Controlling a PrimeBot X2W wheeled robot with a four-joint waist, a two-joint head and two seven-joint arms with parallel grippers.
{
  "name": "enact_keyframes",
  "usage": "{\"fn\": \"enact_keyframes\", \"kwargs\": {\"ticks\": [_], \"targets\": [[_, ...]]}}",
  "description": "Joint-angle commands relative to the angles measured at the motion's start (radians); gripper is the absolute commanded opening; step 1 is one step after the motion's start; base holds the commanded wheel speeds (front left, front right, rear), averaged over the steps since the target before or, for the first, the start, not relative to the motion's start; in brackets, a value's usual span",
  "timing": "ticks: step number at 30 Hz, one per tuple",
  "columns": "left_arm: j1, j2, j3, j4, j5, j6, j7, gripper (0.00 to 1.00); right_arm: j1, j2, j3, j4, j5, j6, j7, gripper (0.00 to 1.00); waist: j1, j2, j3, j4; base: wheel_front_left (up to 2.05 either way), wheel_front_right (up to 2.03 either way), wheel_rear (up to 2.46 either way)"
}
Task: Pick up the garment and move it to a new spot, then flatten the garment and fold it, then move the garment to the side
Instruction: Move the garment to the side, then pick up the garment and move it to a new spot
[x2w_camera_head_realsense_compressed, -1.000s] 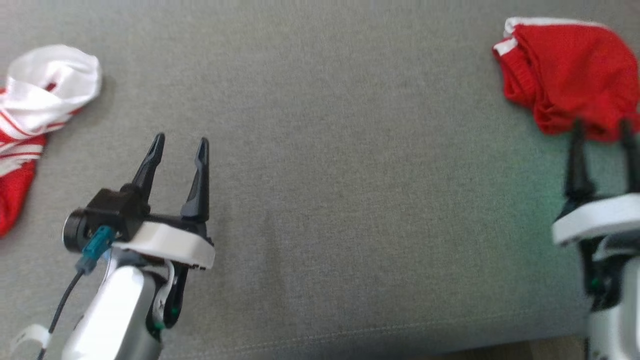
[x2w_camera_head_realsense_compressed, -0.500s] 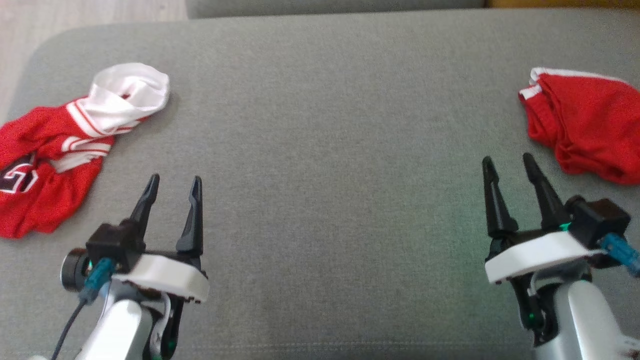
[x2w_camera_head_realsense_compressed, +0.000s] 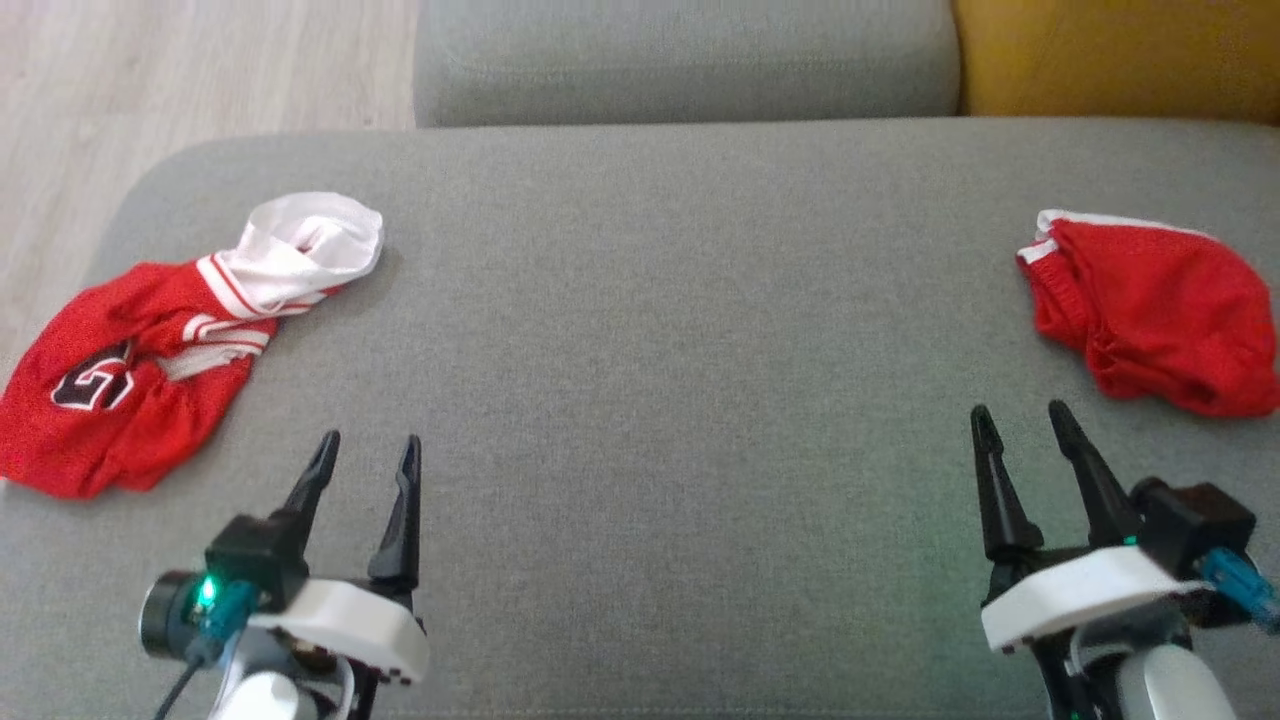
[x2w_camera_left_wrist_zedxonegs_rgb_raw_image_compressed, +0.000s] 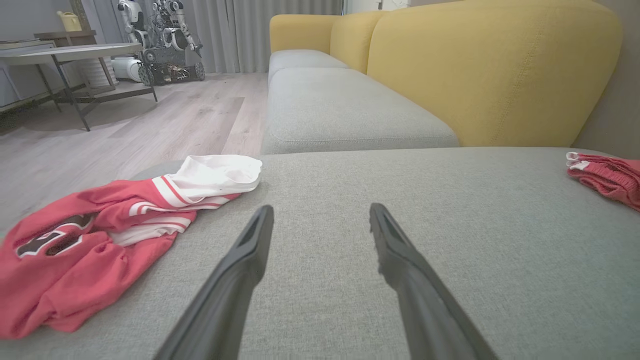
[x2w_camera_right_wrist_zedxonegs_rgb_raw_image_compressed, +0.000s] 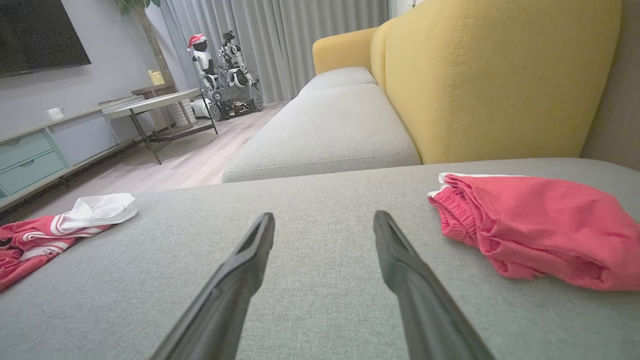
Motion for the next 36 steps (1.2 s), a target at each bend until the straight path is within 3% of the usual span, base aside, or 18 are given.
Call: {"fn": "enact_keyframes", "kwargs": {"ticks": [1, 16, 36], "targets": [[-0.030, 0.028, 0.034, -0.039, 0.007, 0.007, 0.002, 1.00, -0.018, -0.003, 0.017, -0.044, 0.000, -0.001, 0.003, 1.00, 0.0000, -0.0001, -0.016, -0.001, 0.00, 0.00, 0.00], [0.006, 0.043, 0.035, -0.075, 0.009, 0.042, 0.021, 1.00, 0.031, -0.003, -0.016, -0.111, -0.020, -0.001, 0.042, 1.00, 0.0000, -0.0001, -0.045, 0.000, 0.00, 0.00, 0.00], [0.005, 0.052, 0.027, -0.081, 0.004, 0.058, 0.028, 1.00, 0.043, -0.003, -0.022, -0.127, -0.022, -0.001, 0.056, 1.00, 0.0000, -0.0001, -0.047, -0.001, 0.00, 0.00, 0.00]]}}
